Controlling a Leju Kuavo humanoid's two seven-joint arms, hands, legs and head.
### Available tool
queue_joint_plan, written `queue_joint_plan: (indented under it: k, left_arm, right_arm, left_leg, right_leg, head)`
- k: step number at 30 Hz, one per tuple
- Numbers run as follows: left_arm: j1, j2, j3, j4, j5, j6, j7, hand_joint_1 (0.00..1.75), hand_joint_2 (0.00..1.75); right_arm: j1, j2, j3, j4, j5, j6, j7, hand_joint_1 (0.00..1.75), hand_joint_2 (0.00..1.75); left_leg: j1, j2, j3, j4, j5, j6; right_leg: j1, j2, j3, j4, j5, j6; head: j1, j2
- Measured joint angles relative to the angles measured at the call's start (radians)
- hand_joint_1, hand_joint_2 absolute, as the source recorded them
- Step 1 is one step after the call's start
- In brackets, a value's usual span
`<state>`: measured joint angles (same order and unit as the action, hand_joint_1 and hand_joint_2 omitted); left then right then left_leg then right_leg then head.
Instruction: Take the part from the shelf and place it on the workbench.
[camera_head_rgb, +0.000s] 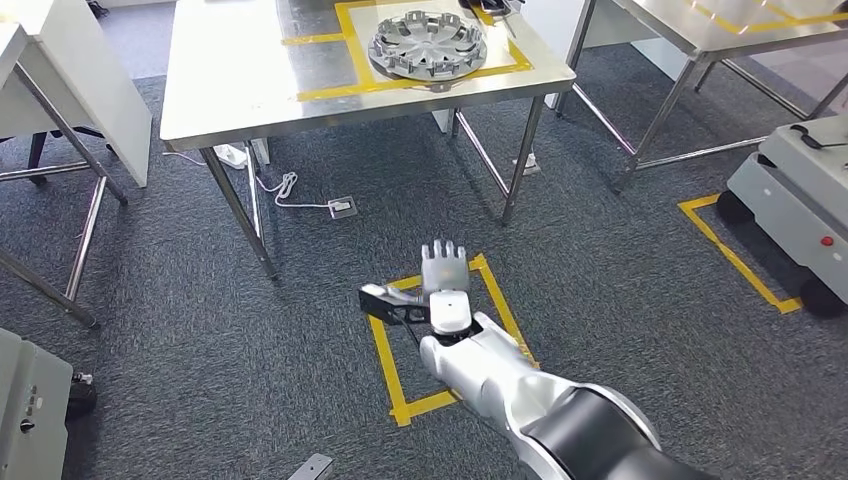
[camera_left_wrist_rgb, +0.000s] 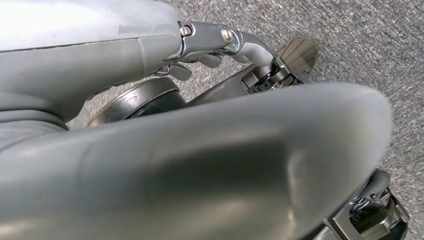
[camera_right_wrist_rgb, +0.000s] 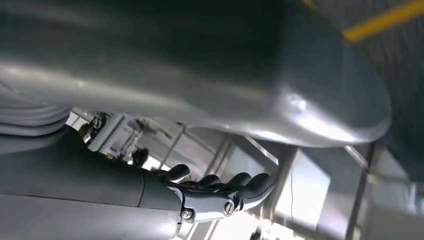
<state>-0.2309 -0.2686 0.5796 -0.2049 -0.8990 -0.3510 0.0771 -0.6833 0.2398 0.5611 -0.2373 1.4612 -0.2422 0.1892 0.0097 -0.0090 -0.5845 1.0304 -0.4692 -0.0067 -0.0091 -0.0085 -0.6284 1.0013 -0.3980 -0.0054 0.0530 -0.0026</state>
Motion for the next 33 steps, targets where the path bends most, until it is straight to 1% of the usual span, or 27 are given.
queue_joint_plan:
  k: [2,3,4,5,6,8,9,10,11,12,14,15,16,17,19,20,21,23,24,25,26,27,28,30,31,32,33]
  left_arm:
    - [0.001,0.002,0.003,0.000,0.011,0.000,0.000,0.00,0.00]
    - [0.002,0.003,0.006,0.000,0.017,0.000,-0.001,0.00,0.00]
    - [0.003,0.004,0.009,0.000,0.022,0.000,-0.002,0.00,0.00]
    - [0.003,0.005,0.012,0.000,0.026,0.000,-0.003,0.00,0.00]
    - [0.004,0.006,0.015,-0.001,0.028,0.000,-0.004,0.00,0.00]
    - [0.008,0.008,0.018,-0.001,0.028,0.000,-0.004,0.00,0.00]
    - [0.011,0.010,0.019,0.000,0.026,0.000,-0.003,0.00,0.00]
    - [0.014,0.010,0.019,0.000,0.023,0.000,-0.002,0.00,0.00]
    - [0.017,0.011,0.019,0.000,0.020,0.000,0.000,0.00,0.00]
    - [0.019,0.012,0.020,0.000,0.018,0.000,0.001,0.00,0.00]
    - [0.019,0.013,0.020,-0.001,0.013,0.000,0.002,0.00,0.00]
    - [0.018,0.014,0.020,-0.002,0.010,0.000,0.003,0.00,0.00]
    - [0.018,0.015,0.020,-0.003,0.007,0.000,0.003,0.00,0.00]
    - [0.017,0.016,0.020,-0.004,0.004,0.000,0.003,0.00,0.00]
    - [0.018,0.017,0.020,-0.005,0.001,0.000,0.002,0.00,0.00]
    - [0.018,0.018,0.020,-0.005,0.000,0.000,0.000,0.00,0.00]
    - [0.017,0.019,0.020,-0.005,0.000,0.000,-0.002,0.00,0.00]
    - [0.014,0.019,0.020,-0.005,0.000,0.000,-0.006,0.00,0.00]
    - [0.012,0.019,0.020,-0.005,0.000,0.000,-0.006,0.00,0.00]
    - [0.011,0.019,0.020,-0.005,0.000,0.000,-0.006,0.00,0.00]
    - [0.011,0.019,0.020,-0.005,0.000,0.000,-0.004,0.00,0.00]
    - [0.012,0.019,0.020,-0.005,0.001,0.000,-0.003,0.00,0.00]
    - [0.011,0.020,0.020,-0.005,0.002,0.000,-0.001,0.00,0.00]
    - [0.008,0.020,0.020,-0.006,0.006,0.000,0.001,0.00,0.00]
    - [0.006,0.020,0.020,-0.006,0.009,0.000,0.001,0.00,0.00]
    - [0.004,0.020,0.020,-0.007,0.012,0.000,0.000,0.00,0.00]
    - [0.003,0.020,0.020,-0.007,0.014,0.000,0.000,0.00,0.00]
  right_arm:
    - [0.059,-0.003,-0.004,0.004,-0.016,-0.001,0.013,0.00,0.00]
    - [0.088,-0.006,-0.008,0.005,-0.029,-0.001,0.026,0.00,0.00]
    - [0.119,-0.011,-0.015,0.007,-0.043,-0.004,0.039,0.00,0.00]
    - [0.152,-0.019,-0.024,0.008,-0.060,-0.009,0.055,0.00,0.00]
    - [0.185,-0.029,-0.033,0.011,-0.077,-0.017,0.069,0.00,0.00]
    - [0.252,-0.050,-0.057,0.018,-0.119,-0.033,0.097,0.00,0.00]
    - [0.285,-0.060,-0.072,0.022,-0.140,-0.038,0.109,0.00,0.00]
    - [0.315,-0.070,-0.089,0.025,-0.158,-0.041,0.120,0.00,0.00]
    - [0.342,-0.080,-0.107,0.028,-0.173,-0.045,0.127,0.00,0.00]
    - [0.363,-0.088,-0.123,0.031,-0.186,-0.051,0.132,0.00,0.00]
    - [0.394,-0.098,-0.153,0.034,-0.214,-0.064,0.138,0.00,0.00]
    - [0.406,-0.101,-0.167,0.035,-0.227,-0.069,0.141,0.00,0.00]
    - [0.420,-0.103,-0.182,0.036,-0.240,-0.073,0.143,0.00,0.00]
    - [0.434,-0.104,-0.195,0.037,-0.250,-0.077,0.143,0.00,0.00]
    - [0.462,-0.107,-0.219,0.038,-0.266,-0.087,0.138,0.00,0.00]
    - [0.473,-0.107,-0.227,0.039,-0.271,-0.092,0.134,0.00,0.00]
    - [0.481,-0.108,-0.235,0.039,-0.275,-0.095,0.130,0.00,0.00]
    - [0.496,-0.109,-0.247,0.039,-0.282,-0.102,0.124,0.00,0.00]
    - [0.503,-0.110,-0.253,0.040,-0.285,-0.105,0.122,0.00,0.00]
    - [0.509,-0.111,-0.260,0.040,-0.287,-0.107,0.120,0.00,0.00]
    - [0.513,-0.112,-0.265,0.040,-0.289,-0.109,0.117,0.00,0.00]
    - [0.515,-0.113,-0.270,0.040,-0.291,-0.110,0.116,0.00,0.00]
    - [0.516,-0.114,-0.274,0.040,-0.292,-0.110,0.115,0.00,0.00]
    - [0.517,-0.115,-0.283,0.040,-0.295,-0.111,0.115,0.00,0.00]
    - [0.517,-0.117,-0.286,0.040,-0.296,-0.111,0.115,0.00,0.00]
    - [0.517,-0.118,-0.290,0.040,-0.297,-0.110,0.115,0.00,0.00]
    - [0.518,-0.119,-0.293,0.040,-0.299,-0.110,0.115,0.00,0.00]
  left_leg:
    - [-0.005,-0.001,-0.001,-0.002,0.001,0.010]
    - [-0.003,-0.001,0.003,-0.010,0.006,0.017]
    - [0.000,-0.002,0.010,-0.023,0.013,0.023]
    - [0.004,-0.004,0.016,-0.036,0.020,0.028]
    - [0.008,-0.006,0.021,-0.045,0.026,0.030]
    - [0.009,-0.014,0.020,-0.048,0.029,0.032]
    - [0.010,-0.020,0.018,-0.047,0.029,0.031]
    - [0.012,-0.027,0.016,-0.044,0.029,0.028]
    - [0.015,-0.034,0.012,-0.040,0.028,0.022]
    - [0.021,-0.041,0.008,-0.033,0.026,0.014]
    - [0.030,-0.055,-0.005,-0.013,0.018,-0.009]
    - [0.031,-0.060,-0.010,-0.002,0.013,-0.021]
    - [0.030,-0.064,-0.016,0.004,0.009,-0.031]
    - [0.029,-0.069,-0.018,0.004,0.008,-0.038]
    - [0.031,-0.076,-0.020,0.000,0.009,-0.047]
    - [0.032,-0.067,-0.023,0.009,0.002,-0.049]
    - [0.031,-0.051,-0.033,0.036,-0.018,-0.049]
    - [0.024,-0.013,-0.078,0.149,-0.090,-0.045]
    - [0.021,-0.005,-0.106,0.218,-0.126,-0.042]
    - [0.018,-0.001,-0.125,0.272,-0.150,-0.038]
    - [0.014,0.000,-0.129,0.295,-0.157,-0.031]
    - [0.009,0.002,-0.113,0.280,-0.146,-0.022]
    - [0.002,0.008,-0.079,0.228,-0.122,-0.010]
    - [-0.017,0.048,0.005,0.089,-0.077,0.018]
    - [-0.025,0.066,0.031,0.041,-0.065,0.025]
    - [-0.031,0.077,0.041,0.017,-0.060,0.030]
    - [-0.033,0.072,0.039,0.012,-0.058,0.030]
  right_leg:
    - [-0.005,-0.002,0.003,-0.008,0.004,0.022]
    - [-0.006,-0.003,0.005,-0.013,0.005,0.030]
    - [-0.007,-0.003,0.007,-0.012,0.000,0.036]
    - [-0.006,-0.001,0.002,0.003,-0.015,0.038]
    - [-0.007,0.002,-0.013,0.041,-0.043,0.039]
    - [-0.010,0.006,-0.068,0.173,-0.115,0.041]
    - [-0.013,0.007,-0.094,0.236,-0.141,0.044]
    - [-0.017,0.007,-0.106,0.270,-0.152,0.047]
    - [-0.021,0.007,-0.099,0.266,-0.144,0.050]
    - [-0.026,0.009,-0.074,0.224,-0.122,0.055]
    - [-0.036,0.029,-0.003,0.099,-0.084,0.069]
    - [-0.038,0.043,0.018,0.060,-0.077,0.070]
    - [-0.039,0.052,0.028,0.044,-0.079,0.065]
    - [-0.035,0.055,0.025,0.053,-0.082,0.054]
    - [-0.034,0.039,0.024,0.057,-0.083,0.028]
    - [-0.032,0.032,0.023,0.058,-0.082,0.018]
    - [-0.030,0.024,0.022,0.057,-0.080,0.009]
    - [-0.021,0.004,0.020,0.055,-0.076,-0.002]
    - [-0.016,-0.007,0.018,0.055,-0.075,-0.007]
    - [-0.010,-0.019,0.016,0.055,-0.074,-0.010]
    - [-0.004,-0.030,0.014,0.055,-0.074,-0.013]
    - [0.002,-0.040,0.012,0.055,-0.073,-0.015]
    - [0.007,-0.050,0.012,0.055,-0.072,-0.017]
    - [0.015,-0.069,0.013,0.055,-0.070,-0.017]
    - [0.016,-0.078,0.014,0.055,-0.069,-0.016]
    - [0.016,-0.086,0.015,0.055,-0.068,-0.013]
    - [0.015,-0.095,0.016,0.053,-0.066,-0.008]
  head:
    - [-0.001,0.000]
    - [0.000,0.000]
    - [0.000,0.000]
    - [0.001,0.000]
    - [0.002,0.000]
    - [0.003,0.000]
    - [0.003,0.000]
    - [0.003,0.000]
    - [0.003,0.000]
    - [0.003,0.000]
    - [0.005,0.000]
    - [0.007,0.000]
    - [0.008,0.000]
    - [0.009,0.000]
    - [0.007,0.000]
    - [0.005,0.000]
    - [0.003,0.000]
    - [-0.001,0.000]
    - [-0.002,0.000]
    - [-0.002,0.000]
    - [-0.002,0.000]
    - [-0.002,0.000]
    - [-0.002,0.000]
    - [-0.001,0.000]
    - [-0.001,0.000]
    - [0.000,0.000]
    - [0.000,0.000]
